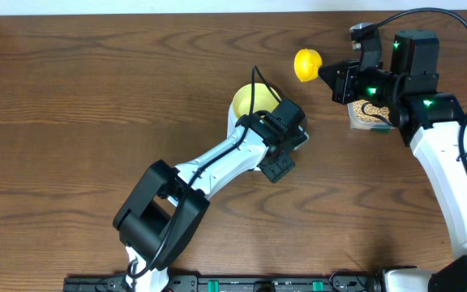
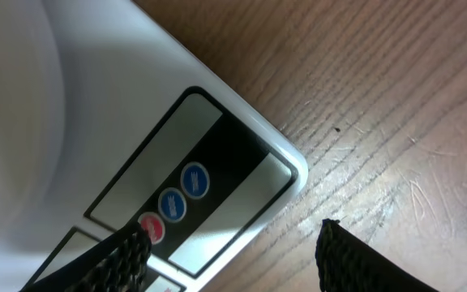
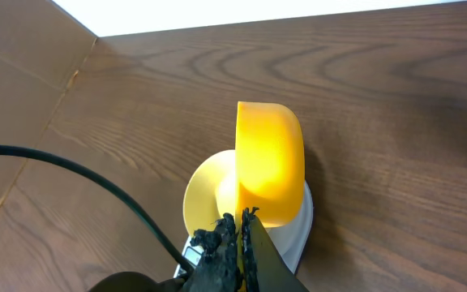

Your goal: Scoop item into bowl and weigh 50g on scale

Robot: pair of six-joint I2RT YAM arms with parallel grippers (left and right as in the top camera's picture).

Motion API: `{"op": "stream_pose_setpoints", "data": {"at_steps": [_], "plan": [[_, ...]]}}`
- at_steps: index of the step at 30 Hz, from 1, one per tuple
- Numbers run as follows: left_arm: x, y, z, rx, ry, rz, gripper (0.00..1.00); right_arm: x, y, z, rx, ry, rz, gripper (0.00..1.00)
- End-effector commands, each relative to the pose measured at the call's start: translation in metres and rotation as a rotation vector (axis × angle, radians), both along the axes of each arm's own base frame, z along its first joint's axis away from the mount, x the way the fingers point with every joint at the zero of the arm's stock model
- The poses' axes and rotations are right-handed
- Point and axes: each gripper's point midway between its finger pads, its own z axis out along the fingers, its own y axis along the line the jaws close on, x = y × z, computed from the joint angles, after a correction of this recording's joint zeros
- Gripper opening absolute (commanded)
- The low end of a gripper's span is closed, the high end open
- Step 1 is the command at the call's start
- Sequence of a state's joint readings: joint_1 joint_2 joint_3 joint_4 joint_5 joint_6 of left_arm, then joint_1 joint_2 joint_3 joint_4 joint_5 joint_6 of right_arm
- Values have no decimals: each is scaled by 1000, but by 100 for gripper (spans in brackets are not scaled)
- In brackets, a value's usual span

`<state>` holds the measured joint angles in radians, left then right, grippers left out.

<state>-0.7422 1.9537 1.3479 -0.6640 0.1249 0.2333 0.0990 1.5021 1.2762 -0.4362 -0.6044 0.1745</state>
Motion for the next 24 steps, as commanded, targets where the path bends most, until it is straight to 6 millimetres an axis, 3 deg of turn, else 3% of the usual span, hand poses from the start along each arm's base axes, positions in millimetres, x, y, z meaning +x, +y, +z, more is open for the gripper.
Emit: {"op": "stream_pose_setpoints", "data": {"at_steps": [1, 24], "plan": [[-2, 5, -17, 35, 24, -1, 68, 1, -3, 16, 4, -38, -11, 1], [-4, 11, -21, 52, 47, 19, 68, 1, -3, 16, 4, -37, -11, 1]]}}
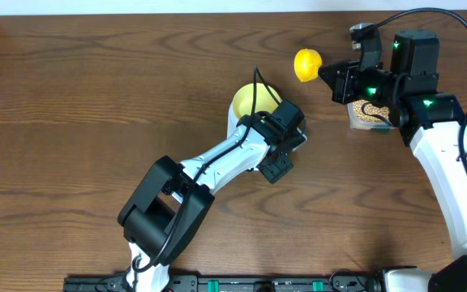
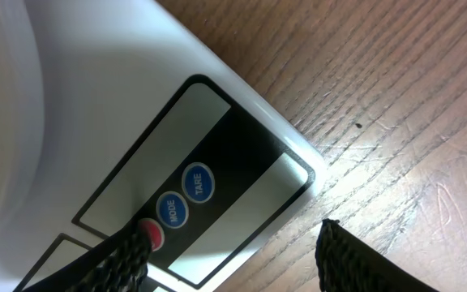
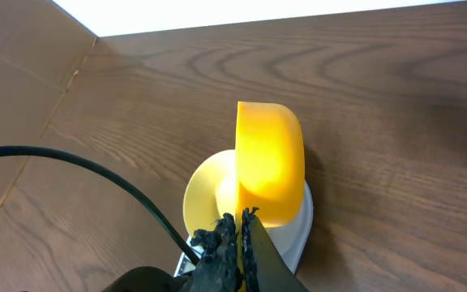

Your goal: Scoop item into bowl and weigh 50g on scale

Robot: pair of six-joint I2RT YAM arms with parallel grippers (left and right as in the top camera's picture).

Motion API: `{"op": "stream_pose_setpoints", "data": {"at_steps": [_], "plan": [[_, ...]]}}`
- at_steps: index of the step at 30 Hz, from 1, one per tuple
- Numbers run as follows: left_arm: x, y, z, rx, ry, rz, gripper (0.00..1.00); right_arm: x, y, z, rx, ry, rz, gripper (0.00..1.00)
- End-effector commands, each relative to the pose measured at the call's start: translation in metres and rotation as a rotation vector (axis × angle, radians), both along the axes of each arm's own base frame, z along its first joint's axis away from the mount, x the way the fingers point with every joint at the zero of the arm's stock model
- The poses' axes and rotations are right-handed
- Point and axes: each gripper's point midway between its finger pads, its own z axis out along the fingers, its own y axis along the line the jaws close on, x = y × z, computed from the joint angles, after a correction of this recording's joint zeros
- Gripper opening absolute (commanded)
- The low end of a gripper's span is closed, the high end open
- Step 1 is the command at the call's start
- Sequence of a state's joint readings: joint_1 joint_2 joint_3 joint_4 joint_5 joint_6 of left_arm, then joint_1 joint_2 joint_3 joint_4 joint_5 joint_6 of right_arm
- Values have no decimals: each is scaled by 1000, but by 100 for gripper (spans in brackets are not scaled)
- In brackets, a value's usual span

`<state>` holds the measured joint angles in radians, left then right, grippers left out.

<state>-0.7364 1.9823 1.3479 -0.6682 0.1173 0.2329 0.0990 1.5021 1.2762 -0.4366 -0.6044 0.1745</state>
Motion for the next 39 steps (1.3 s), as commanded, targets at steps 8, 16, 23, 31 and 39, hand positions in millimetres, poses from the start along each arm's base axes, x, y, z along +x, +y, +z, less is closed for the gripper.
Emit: {"op": "stream_pose_setpoints", "data": {"at_steps": [8, 16, 23, 31, 39], "plan": [[-6, 5, -12, 19, 44, 9, 68, 1, -3, 16, 4, -37, -11, 1], [-8, 4, -12, 15, 51, 5, 68, 1, -3, 16, 4, -35, -11, 1], [-9, 4, -12, 12, 56, 0, 68, 0, -3, 15, 4, -34, -11, 1], [-12, 2, -15, 17, 59, -17, 68, 0, -3, 15, 4, -34, -11, 1], [-12, 2, -17, 20, 62, -26, 68, 0, -3, 15, 4, -34, -11, 1]]}}
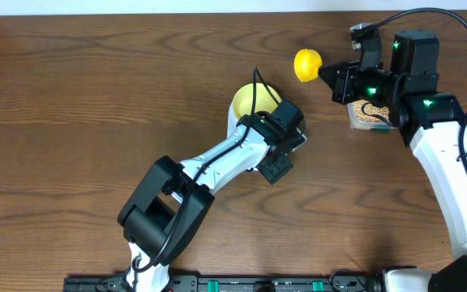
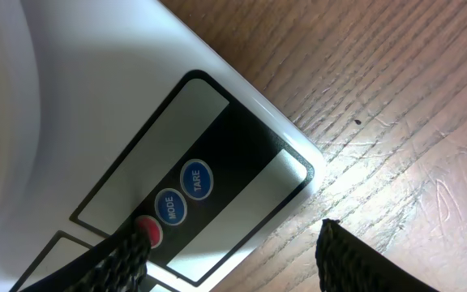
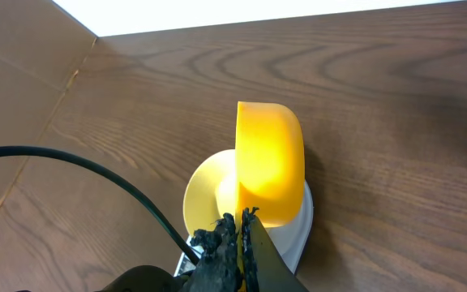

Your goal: Scoop item into bowl and weigh 50g on scale

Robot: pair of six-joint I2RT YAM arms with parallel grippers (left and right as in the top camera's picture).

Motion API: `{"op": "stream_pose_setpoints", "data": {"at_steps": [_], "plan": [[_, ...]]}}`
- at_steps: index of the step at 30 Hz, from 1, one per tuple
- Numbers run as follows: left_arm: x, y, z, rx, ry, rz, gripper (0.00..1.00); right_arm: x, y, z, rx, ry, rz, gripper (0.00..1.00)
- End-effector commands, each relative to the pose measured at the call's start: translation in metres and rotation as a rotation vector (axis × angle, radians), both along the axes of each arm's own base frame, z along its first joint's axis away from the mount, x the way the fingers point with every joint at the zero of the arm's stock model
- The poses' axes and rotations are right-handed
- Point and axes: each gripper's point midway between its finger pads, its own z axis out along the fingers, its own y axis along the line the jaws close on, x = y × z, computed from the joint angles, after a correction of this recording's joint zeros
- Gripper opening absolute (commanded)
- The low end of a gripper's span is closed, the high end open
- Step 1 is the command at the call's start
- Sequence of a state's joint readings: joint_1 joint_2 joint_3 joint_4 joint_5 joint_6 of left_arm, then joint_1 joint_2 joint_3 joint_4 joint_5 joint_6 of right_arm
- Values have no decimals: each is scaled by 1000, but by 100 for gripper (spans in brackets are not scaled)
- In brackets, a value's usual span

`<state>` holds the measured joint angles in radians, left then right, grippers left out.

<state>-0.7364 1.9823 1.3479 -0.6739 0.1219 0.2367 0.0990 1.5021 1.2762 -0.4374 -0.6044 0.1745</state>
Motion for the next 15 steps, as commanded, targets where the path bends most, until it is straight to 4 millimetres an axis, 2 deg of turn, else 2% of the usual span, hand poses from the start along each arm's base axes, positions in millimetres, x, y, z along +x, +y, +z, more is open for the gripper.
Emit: {"op": "stream_pose_setpoints", "data": {"at_steps": [1, 15], "plan": [[-11, 2, -17, 20, 55, -23, 68, 1, -3, 15, 4, -35, -11, 1], [-20, -2, -22, 56, 51, -74, 68, 1, -3, 15, 4, -35, -11, 1]]}}
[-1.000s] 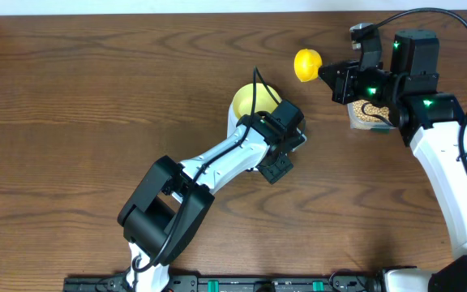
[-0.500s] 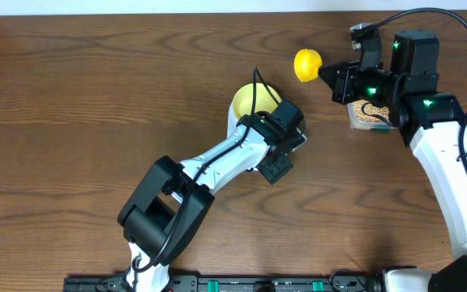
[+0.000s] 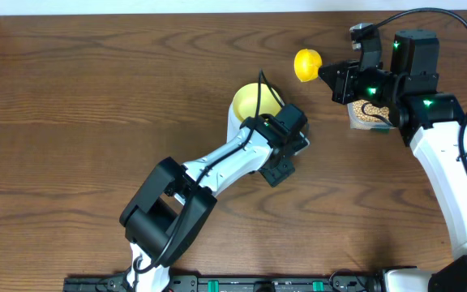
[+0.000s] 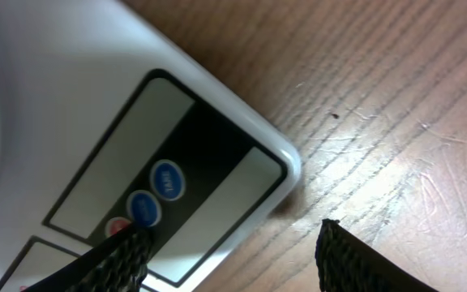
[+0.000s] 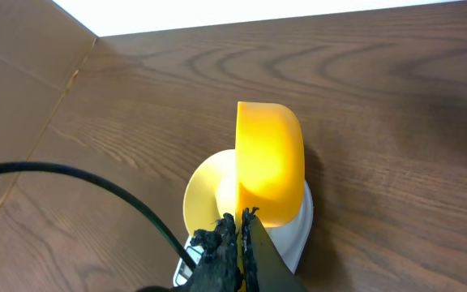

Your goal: Scoop item into bowl and weigh 50g on scale

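Observation:
A white scale (image 4: 63, 89) carries a yellow bowl (image 3: 250, 99). My left gripper (image 4: 233, 243) hangs open low over the scale's button panel. Its left fingertip (image 4: 124, 253) lies against the red button (image 4: 117, 226), below two blue buttons (image 4: 167, 174); the other fingertip is over bare wood. My right gripper (image 5: 240, 223) is shut on the handle of a yellow scoop (image 5: 270, 162), held in the air right of the bowl (image 5: 205, 191). What lies inside the scoop (image 3: 307, 65) is hidden.
A small container of brown grains (image 3: 369, 113) stands under my right arm at the back right. A black cable (image 5: 96, 182) runs from the left arm across the bowl. A cardboard wall (image 5: 14, 89) borders the table's left side.
The scale's panel sits further left in the left wrist view, so my left gripper has shifted slightly sideways over it. The red button is now more covered by the fingertip. The right arm has not moved.
My left gripper stood open over the scale's panel throughout, its left fingertip at the red button, with small shifts between moments. My right gripper kept the yellow scoop still in the air beside the bowl the whole time.

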Robot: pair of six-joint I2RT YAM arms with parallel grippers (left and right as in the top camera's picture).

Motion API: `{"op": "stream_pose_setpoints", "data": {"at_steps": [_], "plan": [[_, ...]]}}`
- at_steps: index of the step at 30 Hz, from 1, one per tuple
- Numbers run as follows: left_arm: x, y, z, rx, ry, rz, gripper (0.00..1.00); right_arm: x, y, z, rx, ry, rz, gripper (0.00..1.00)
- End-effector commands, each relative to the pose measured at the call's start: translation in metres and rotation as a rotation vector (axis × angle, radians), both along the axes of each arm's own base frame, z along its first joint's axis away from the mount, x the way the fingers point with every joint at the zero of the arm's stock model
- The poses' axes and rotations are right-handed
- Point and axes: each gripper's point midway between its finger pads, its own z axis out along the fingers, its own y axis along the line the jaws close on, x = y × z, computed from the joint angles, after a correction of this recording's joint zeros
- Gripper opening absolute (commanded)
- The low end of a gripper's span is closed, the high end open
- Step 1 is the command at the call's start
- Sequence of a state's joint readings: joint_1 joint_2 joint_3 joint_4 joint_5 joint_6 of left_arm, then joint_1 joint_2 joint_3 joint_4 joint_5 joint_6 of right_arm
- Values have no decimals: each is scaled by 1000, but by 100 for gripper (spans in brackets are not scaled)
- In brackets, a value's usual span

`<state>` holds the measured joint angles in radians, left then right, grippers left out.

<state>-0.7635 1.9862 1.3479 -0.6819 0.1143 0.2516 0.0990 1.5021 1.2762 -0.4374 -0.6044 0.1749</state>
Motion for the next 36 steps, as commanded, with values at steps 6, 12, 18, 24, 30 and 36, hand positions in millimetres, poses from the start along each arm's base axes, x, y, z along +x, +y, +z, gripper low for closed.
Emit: {"op": "stream_pose_setpoints", "data": {"at_steps": [6, 12, 18, 24, 30, 36], "plan": [[-5, 9, -20, 45, 42, -2, 68, 0, -3, 14, 3, -29, -10, 1], [8, 9, -2, 23, 28, 54, 69, -1, -3, 13, 2, -24, -11, 1], [11, 6, 15, -9, 1, 75, 71, 0, -3, 14, 3, -27, -11, 1], [15, 0, 16, -32, -13, 77, 71, 0, -3, 14, 3, -28, -11, 1], [19, -5, 16, -57, -27, 98, 72, 0, -3, 14, 2, -27, -11, 1], [16, -2, 13, -48, -18, 97, 72, 0, -3, 14, 3, -27, -11, 1]]}}
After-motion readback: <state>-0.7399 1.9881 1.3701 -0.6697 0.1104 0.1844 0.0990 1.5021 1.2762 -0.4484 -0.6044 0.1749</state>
